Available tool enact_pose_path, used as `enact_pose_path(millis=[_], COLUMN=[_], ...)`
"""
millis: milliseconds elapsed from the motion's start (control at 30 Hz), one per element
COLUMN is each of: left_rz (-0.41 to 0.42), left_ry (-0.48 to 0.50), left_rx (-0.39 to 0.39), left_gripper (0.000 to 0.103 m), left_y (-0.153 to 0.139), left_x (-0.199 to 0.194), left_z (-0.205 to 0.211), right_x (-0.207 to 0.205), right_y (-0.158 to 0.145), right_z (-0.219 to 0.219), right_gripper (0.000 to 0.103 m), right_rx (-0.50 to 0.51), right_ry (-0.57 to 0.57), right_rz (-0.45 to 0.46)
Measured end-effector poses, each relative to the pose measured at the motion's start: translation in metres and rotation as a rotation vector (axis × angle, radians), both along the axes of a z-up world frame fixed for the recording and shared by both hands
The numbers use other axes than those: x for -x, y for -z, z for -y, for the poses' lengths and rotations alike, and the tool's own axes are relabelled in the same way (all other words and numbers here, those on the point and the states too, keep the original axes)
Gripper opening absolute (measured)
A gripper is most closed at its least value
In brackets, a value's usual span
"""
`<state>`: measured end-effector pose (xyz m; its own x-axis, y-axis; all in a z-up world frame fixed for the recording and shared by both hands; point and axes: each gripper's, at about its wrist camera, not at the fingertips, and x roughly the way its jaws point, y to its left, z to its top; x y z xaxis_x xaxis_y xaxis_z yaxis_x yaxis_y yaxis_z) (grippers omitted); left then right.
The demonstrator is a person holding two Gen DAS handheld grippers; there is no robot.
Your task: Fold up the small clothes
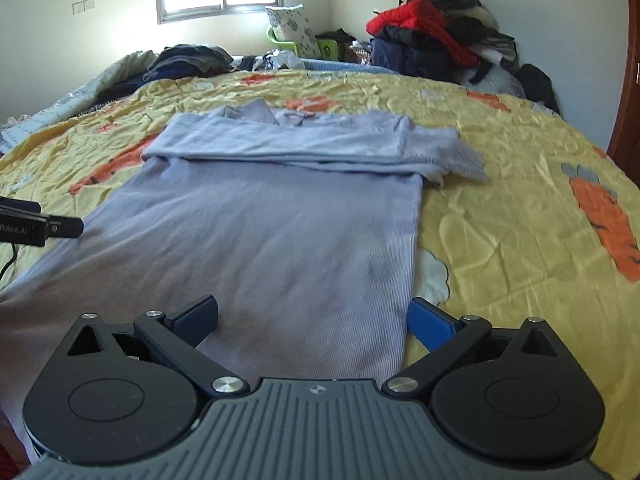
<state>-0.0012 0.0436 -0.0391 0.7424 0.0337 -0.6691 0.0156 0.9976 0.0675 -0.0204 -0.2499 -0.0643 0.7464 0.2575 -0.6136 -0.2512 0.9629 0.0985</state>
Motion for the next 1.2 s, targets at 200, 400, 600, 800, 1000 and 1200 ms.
enact_pose_path(millis=[200,400,600,800,1000,1200], left_rz=[-0.013,-0.11,-0.25,-0.335,-0.357,-0.36], left_ry=[0.119,0.326,0.41,0.391,0.381,0.441], left_rx=[0.072,0.162,0.255,0.445,0.472,0.447], left_gripper=[0.095,0.095,0.095,0.095,0.094,0.094], left_y=[-0.011,-0.017,-0.011,-0.005,-0.005,-0.003], left_x=[0.011,0.034,0.052,0.056,0.06,0.069], left_z=[-0.022,-0.045,-0.059,-0.07,-0.062,-0.041], right_x=[0.003,0.012,0.027,0.035,0.045,0.056], right_y=[-0.004,-0.005,-0.004,-0.001,0.001,0.0], right_z=[0.014,0.031,0.045,0.061,0.069,0.075], right_gripper=[0.102,0.102,0.102,0.102,0.101,0.1], right_rx=[-0.084,-0.142,-0.137,-0.216,-0.231,-0.27], right_ry=[0.015,0.017,0.052,0.106,0.109,0.06], right_rz=[-0.032,-0.044,-0.023,-0.035,-0.051,-0.072])
